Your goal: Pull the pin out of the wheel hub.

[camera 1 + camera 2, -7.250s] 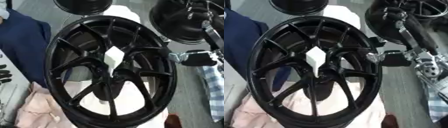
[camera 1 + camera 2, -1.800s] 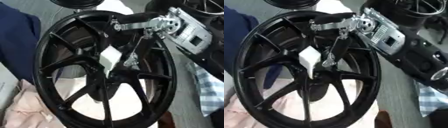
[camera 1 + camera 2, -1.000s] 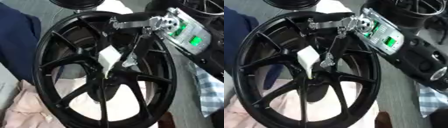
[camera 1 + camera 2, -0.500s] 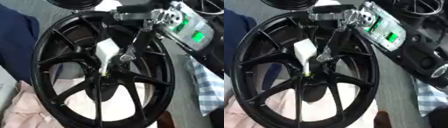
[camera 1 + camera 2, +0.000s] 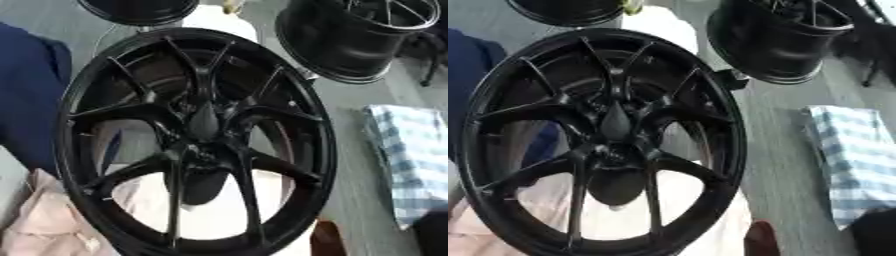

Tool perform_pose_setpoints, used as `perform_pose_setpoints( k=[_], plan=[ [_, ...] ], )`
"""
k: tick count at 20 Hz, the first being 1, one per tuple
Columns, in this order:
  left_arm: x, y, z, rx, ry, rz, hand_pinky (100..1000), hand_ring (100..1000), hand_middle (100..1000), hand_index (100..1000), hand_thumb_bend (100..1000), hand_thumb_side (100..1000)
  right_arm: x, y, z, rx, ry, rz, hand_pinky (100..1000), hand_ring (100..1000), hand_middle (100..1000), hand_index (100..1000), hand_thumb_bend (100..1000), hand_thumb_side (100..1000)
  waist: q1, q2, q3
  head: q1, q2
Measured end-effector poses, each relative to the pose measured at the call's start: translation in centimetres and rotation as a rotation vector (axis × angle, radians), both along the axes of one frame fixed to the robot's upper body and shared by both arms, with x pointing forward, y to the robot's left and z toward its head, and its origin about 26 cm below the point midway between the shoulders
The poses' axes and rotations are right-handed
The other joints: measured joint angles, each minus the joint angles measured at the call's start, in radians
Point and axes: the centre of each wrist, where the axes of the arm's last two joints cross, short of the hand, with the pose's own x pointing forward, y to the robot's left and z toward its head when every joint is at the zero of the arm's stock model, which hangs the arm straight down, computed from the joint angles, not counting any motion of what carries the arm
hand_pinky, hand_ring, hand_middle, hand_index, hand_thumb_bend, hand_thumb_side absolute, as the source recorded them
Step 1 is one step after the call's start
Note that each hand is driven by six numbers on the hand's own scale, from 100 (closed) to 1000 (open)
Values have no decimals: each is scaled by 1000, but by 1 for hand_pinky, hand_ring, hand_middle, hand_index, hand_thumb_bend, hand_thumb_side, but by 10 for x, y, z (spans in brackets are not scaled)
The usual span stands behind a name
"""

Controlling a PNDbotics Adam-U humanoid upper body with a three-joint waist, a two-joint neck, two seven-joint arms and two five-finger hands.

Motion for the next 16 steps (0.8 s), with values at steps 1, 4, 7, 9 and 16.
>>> perform_pose_setpoints(
  k=[1,4,7,9,16],
  plan=[
    [-1,3,0,-1,0,9,609,602,527,709,100,929,-2,-15,0,28,-3,-39,695,563,305,427,343,100,4,0,-7,6,1],
    [-2,10,0,-6,-3,39,609,602,526,709,100,928,-8,-59,-2,126,-17,-144,683,562,304,426,326,100,14,0,-35,27,4],
    [-4,16,-3,-13,2,66,609,602,526,709,100,928,-13,-98,-13,245,-24,-234,676,562,304,426,318,100,21,0,-58,48,4],
    [-5,19,-3,-17,-2,79,609,602,526,709,100,928,-17,-123,-24,321,-31,-303,670,563,304,426,314,100,25,0,-69,60,4],
    [-7,26,-2,-31,-10,114,609,602,526,709,100,927,-33,-190,-97,539,-63,-546,667,570,322,444,302,100,40,18,-99,92,-8]
  ],
)
